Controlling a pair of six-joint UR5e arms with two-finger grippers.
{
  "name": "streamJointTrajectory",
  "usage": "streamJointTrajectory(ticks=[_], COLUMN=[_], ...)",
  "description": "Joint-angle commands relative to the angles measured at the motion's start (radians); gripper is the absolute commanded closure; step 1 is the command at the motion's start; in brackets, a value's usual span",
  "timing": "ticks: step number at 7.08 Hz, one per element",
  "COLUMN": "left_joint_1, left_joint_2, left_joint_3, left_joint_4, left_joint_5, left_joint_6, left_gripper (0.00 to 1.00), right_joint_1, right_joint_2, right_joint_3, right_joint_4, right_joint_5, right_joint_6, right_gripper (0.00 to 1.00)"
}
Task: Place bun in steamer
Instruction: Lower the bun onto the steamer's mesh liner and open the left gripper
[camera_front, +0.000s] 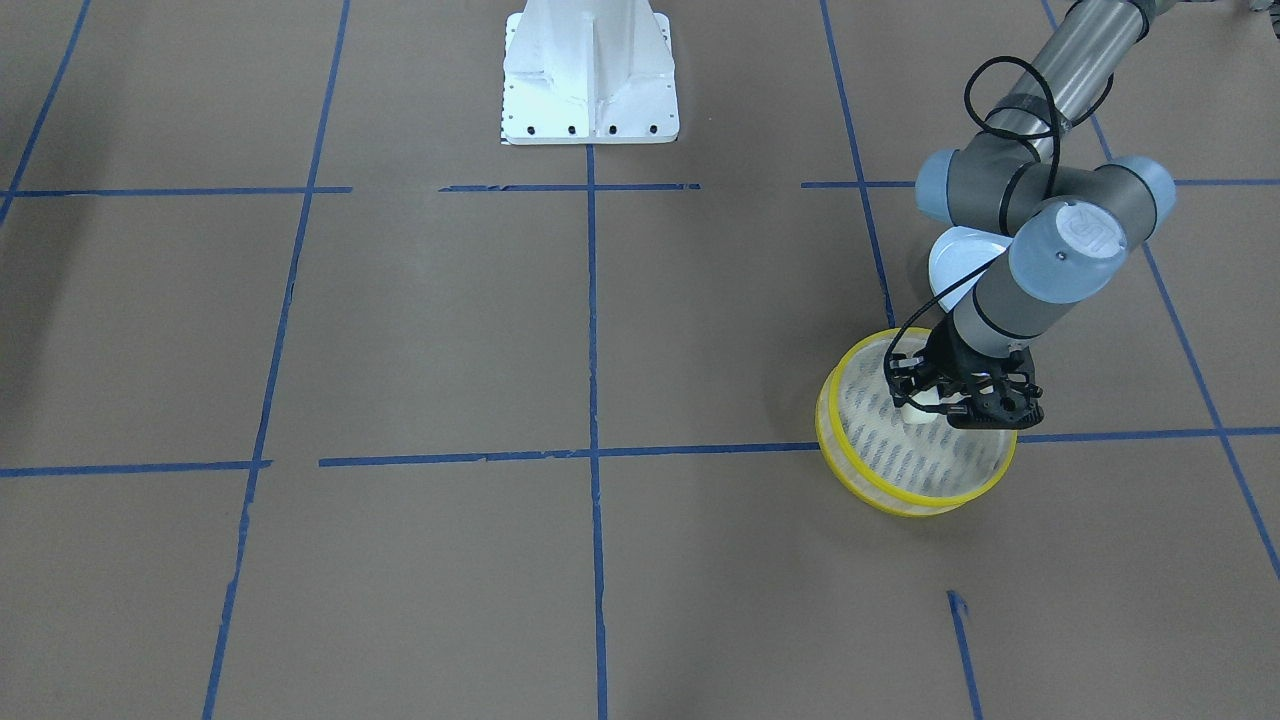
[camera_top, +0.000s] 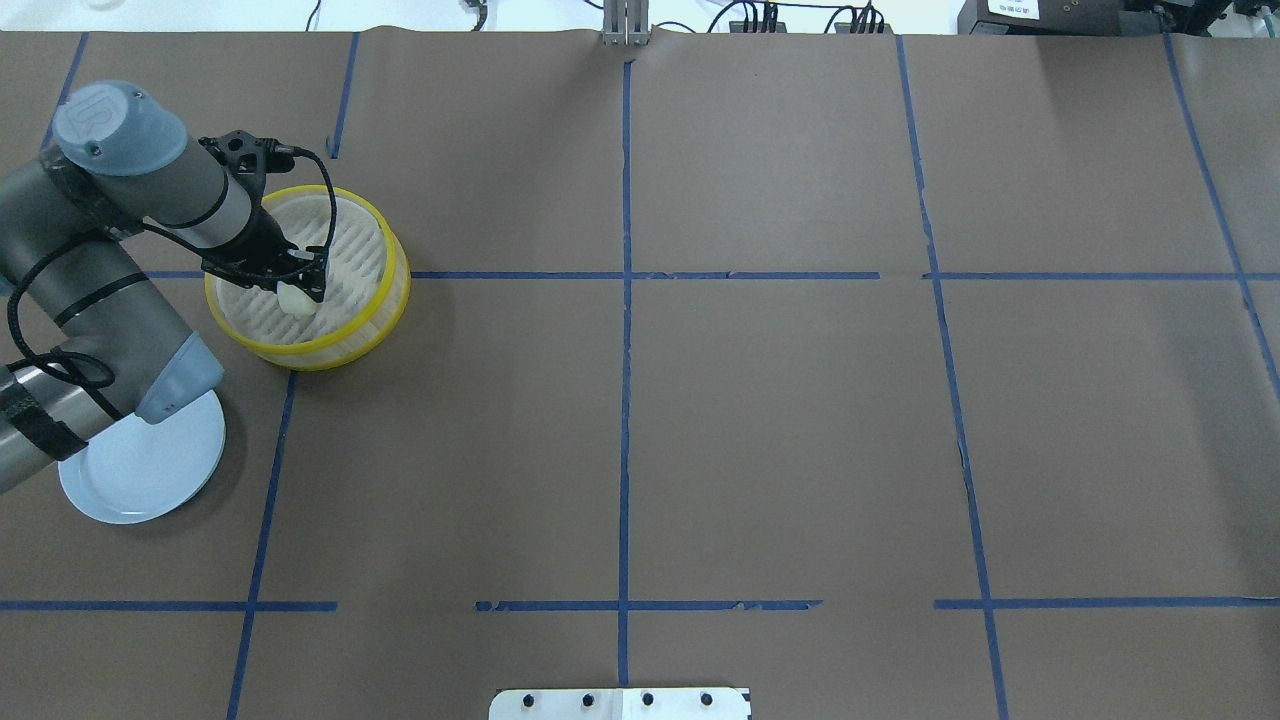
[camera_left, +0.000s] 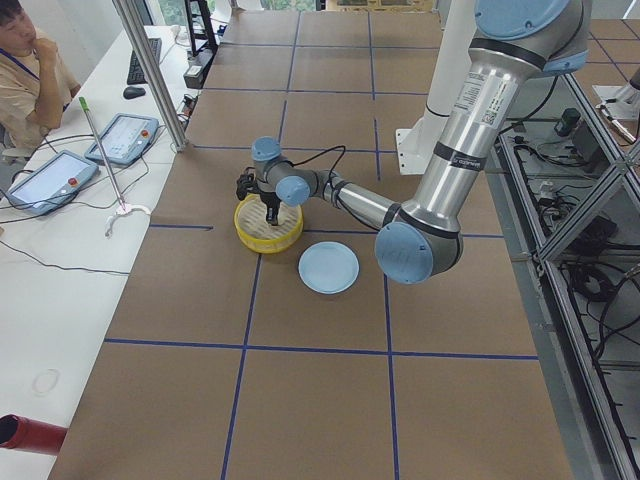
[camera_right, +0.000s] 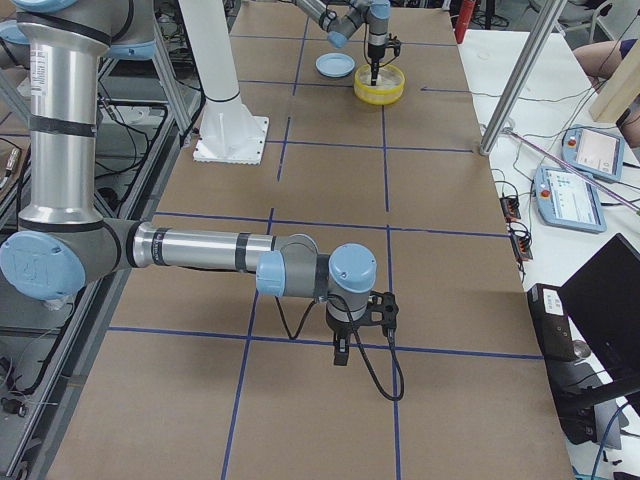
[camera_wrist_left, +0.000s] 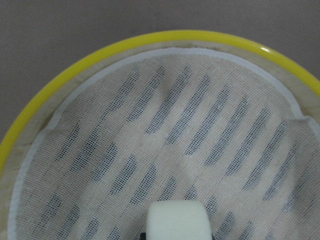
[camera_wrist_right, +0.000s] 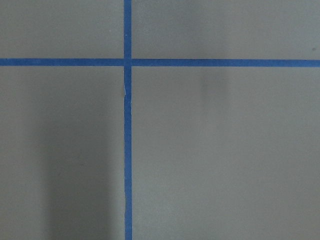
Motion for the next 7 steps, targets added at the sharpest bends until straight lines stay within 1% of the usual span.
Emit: streamJointTrajectory(ticks=[1, 4, 5, 6, 7], left_joint_1=[0.007, 0.007, 0.003, -0.041, -0.087], left_joint_2=[-0.001, -0.001, -0.001, -0.001, 0.010], left_joint_3=[0.003, -0.004, -0.008, -0.021, -0.062], left_joint_4=[0.000, 0.000, 0.000, 0.009, 0.020], left_joint_5=[0.000, 0.029, 0.031, 0.022, 0.016], left_joint_6=[0.000, 0.013, 0.014, 0.019, 0.069], left_gripper=[0.51, 0.12, 0.01, 0.01, 0.01], right_joint_1=[0.000, 0.000, 0.000, 0.000, 0.000], right_joint_2=[0.000, 0.000, 0.000, 0.000, 0.000], right_joint_3=[0.000, 0.000, 0.000, 0.000, 0.000], right_joint_4=[0.000, 0.000, 0.000, 0.000, 0.000], right_joint_5=[0.000, 0.000, 0.000, 0.000, 0.000], right_joint_6=[0.000, 0.000, 0.000, 0.000, 0.000], right_gripper=[0.00, 0.00, 0.00, 0.00, 0.00])
